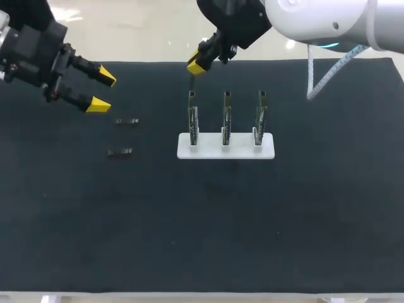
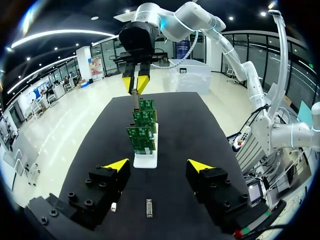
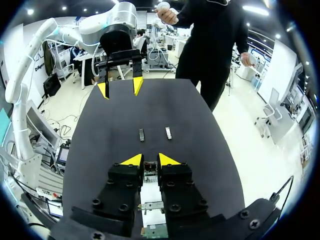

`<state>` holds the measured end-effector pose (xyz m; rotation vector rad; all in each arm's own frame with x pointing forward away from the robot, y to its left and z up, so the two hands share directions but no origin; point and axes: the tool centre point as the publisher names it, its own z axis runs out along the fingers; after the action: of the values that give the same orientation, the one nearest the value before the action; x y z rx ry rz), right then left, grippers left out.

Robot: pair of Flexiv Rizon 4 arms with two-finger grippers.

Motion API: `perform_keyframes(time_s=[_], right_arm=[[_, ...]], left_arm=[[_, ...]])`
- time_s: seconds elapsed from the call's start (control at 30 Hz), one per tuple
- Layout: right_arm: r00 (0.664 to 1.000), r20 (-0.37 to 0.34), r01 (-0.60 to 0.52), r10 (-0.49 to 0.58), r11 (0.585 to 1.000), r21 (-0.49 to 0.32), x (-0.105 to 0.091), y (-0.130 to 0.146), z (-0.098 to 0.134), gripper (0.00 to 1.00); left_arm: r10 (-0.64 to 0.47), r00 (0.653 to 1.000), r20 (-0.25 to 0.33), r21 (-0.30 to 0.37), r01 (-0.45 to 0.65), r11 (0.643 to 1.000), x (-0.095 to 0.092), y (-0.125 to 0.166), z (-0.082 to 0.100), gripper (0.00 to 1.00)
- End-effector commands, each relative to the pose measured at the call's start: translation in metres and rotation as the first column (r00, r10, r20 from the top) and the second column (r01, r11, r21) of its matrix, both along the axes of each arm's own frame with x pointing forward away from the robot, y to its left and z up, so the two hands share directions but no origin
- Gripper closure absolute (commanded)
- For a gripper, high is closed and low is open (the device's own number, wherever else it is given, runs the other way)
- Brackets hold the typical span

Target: Pick up the optical module with the left hand, and insert it into the network port with the right hand.

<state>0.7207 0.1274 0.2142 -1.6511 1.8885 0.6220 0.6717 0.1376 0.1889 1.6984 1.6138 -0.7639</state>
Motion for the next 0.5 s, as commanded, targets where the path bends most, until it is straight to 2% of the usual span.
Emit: perform_keyframes(time_s=[0.03,0.5], right_arm=[[1.0,-0.009,-0.02,0.02,1.0,-0.005,0.005,-0.003,0.0,1.0],[0.992,-0.032,-0.122,0.121,0.991,-0.052,0.019,0.001,-0.002,1.0]], left_arm=[[-0.001,1.0,-0.001,0.003,0.001,1.0,0.001,0.0,0.0,0.0],[-0.001,1.0,-0.001,0.003,0.001,1.0,0.001,0.0,0.0,0.0]])
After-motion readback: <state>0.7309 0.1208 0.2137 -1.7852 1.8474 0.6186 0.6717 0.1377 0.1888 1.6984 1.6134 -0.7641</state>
